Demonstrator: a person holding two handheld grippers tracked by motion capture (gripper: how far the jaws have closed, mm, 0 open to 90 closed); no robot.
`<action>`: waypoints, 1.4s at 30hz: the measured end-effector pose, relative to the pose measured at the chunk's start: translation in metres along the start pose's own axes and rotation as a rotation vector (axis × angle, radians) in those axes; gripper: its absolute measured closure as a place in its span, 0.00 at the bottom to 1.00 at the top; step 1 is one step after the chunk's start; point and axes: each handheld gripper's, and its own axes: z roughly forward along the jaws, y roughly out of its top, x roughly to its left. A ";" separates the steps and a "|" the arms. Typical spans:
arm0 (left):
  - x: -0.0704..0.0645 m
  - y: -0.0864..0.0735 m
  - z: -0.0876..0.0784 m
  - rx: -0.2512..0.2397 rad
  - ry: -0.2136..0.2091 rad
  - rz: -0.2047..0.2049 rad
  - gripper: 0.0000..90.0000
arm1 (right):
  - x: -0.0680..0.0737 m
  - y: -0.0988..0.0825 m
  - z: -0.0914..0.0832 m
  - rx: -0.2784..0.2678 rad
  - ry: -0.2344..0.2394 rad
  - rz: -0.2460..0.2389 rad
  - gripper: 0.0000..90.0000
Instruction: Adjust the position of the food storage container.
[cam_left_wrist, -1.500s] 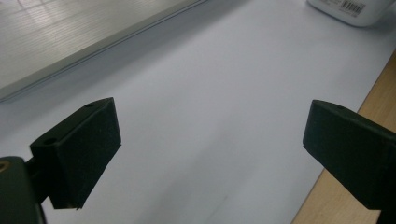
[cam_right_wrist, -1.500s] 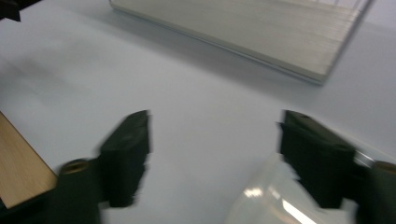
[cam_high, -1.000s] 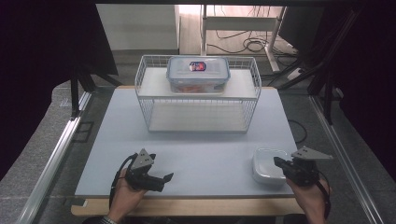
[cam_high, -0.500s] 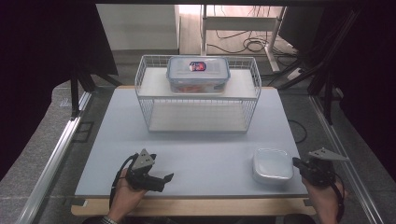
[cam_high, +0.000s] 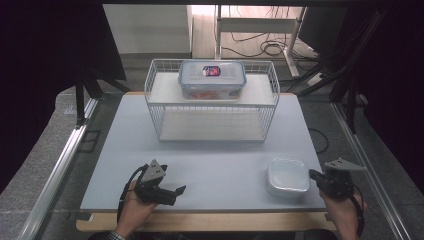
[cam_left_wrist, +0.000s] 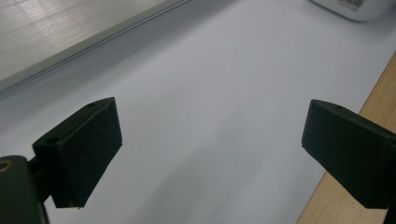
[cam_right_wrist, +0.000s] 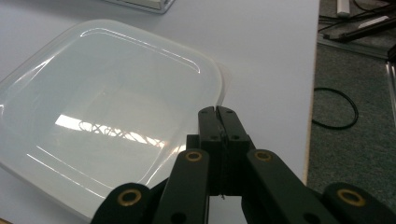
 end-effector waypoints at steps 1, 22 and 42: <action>0.000 0.000 0.000 0.000 -0.002 0.000 0.05 | 0.000 0.000 0.000 0.000 0.000 0.000 0.99; 0.000 -0.001 0.003 0.015 -0.005 0.006 0.05 | 0.042 0.019 0.026 -0.024 0.144 -0.055 0.99; 0.000 -0.001 0.006 0.031 -0.007 0.005 0.05 | 0.078 0.042 0.058 -0.019 0.258 -0.093 0.99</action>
